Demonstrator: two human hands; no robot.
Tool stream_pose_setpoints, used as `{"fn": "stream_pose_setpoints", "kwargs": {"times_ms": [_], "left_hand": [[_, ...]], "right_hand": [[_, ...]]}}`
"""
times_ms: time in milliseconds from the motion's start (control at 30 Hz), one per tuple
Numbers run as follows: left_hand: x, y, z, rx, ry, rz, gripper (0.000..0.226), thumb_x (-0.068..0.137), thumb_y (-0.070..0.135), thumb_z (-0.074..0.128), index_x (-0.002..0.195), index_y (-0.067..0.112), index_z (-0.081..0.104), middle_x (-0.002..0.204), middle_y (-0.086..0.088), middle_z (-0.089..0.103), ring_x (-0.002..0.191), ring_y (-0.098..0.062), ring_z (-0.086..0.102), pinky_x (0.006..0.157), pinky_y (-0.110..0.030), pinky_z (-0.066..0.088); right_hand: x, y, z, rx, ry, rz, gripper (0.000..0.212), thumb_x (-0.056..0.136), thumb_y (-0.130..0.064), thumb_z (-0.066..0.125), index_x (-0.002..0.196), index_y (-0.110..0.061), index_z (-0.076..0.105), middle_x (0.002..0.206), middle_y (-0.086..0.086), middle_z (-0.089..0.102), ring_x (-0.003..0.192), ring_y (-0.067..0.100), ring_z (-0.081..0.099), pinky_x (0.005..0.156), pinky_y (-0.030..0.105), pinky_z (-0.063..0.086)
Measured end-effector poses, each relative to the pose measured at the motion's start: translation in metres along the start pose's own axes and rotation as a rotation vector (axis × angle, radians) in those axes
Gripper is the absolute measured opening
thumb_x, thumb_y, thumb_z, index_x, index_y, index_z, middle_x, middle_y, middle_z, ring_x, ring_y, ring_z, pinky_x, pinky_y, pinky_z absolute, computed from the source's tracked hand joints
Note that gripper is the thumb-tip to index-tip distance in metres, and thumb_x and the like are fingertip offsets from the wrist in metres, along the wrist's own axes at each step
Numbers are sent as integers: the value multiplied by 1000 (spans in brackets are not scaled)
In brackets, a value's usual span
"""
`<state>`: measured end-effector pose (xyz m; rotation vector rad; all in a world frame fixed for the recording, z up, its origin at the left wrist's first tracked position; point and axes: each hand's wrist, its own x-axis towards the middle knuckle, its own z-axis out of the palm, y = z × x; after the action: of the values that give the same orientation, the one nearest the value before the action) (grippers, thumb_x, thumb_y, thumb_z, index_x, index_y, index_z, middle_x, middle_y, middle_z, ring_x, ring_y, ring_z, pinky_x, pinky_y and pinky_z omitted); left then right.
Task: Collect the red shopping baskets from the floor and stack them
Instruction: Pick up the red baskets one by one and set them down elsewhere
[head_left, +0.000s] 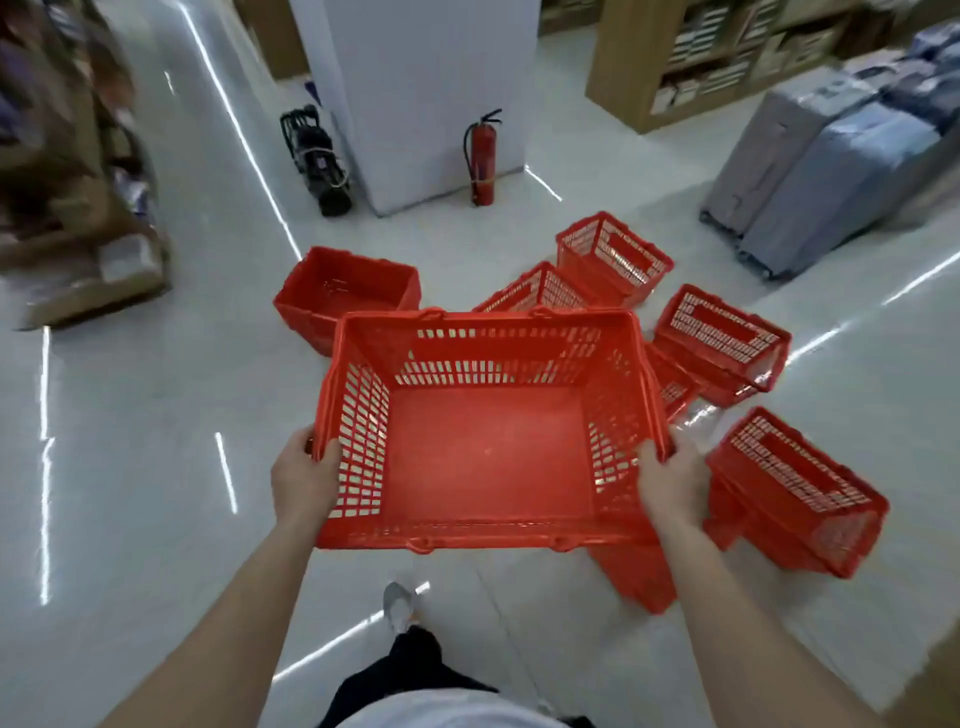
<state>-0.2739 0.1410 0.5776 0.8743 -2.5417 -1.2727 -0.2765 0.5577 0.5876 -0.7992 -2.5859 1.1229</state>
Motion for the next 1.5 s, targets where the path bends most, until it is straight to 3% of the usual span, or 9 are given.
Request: {"fn": "stream_pose_setpoints", "kwargs": {"times_ms": [200,367,533,633,867,1000,1267,1433,1500], "left_hand": [[100,-47,-72,-41,129,-102,27,93,27,60,117,17,65,87,9,62,67,0,54,60,-24,41],[178,-69,-124,-57,183,-147,27,94,30,59,118,18,64,79,20,56,65,3,55,55,-16,36],[255,-76,-155,-81,192,-163,30,94,33,59,121,20,63,93,6,67,73,-3,62,62,-24,47],[304,-75,-160,-77,198,-160,30,95,34,58,121,21,63,95,7,67,74,-5,64,61,-23,48],[444,-67,-136,-37,159,-146,34,93,37,58,124,23,62,99,4,71,81,-16,70,77,-41,59],[533,-50,-112,1,136,-172,34,93,39,58,124,25,60,98,8,70,78,-13,70,73,-40,60],[685,-14,-76,139,41,-209,37,94,43,59,128,29,55,101,7,69,75,-13,71,71,-41,61],[778,-20,-35,232,-102,-213,40,96,39,57,134,26,51,105,6,68,72,-8,68,60,-26,54],[817,-29,-13,262,-161,-197,41,97,36,56,135,23,50,109,2,70,73,-9,67,61,-27,54]], "right_hand": [[6,-121,116,18,-118,-122,19,88,-22,59,103,-19,70,86,4,71,85,33,65,74,36,46],[6,-202,195,7,-176,-182,23,88,-22,59,108,-18,69,94,10,72,89,35,66,75,36,45],[14,-259,259,-54,-239,-218,27,90,-19,55,114,-13,65,110,22,64,89,36,65,82,36,48],[27,-288,297,-38,-237,-241,25,89,-13,56,112,-8,65,102,19,69,93,37,65,80,35,45],[96,-340,401,-48,-226,-184,29,88,-13,58,117,-7,64,103,17,70,95,37,65,76,30,38],[151,-372,465,-41,-306,-136,30,89,-16,57,118,-12,64,102,15,71,95,37,65,81,40,49],[226,-426,553,-72,-321,-27,31,88,-12,58,118,-6,60,101,21,70,93,41,65,81,43,50],[257,-436,613,-102,-270,85,27,88,-13,59,113,-5,62,101,21,69,94,40,64,78,40,47],[270,-436,643,-107,-253,130,29,87,-14,59,115,-7,61,103,18,68,96,38,64,79,39,47]]}}
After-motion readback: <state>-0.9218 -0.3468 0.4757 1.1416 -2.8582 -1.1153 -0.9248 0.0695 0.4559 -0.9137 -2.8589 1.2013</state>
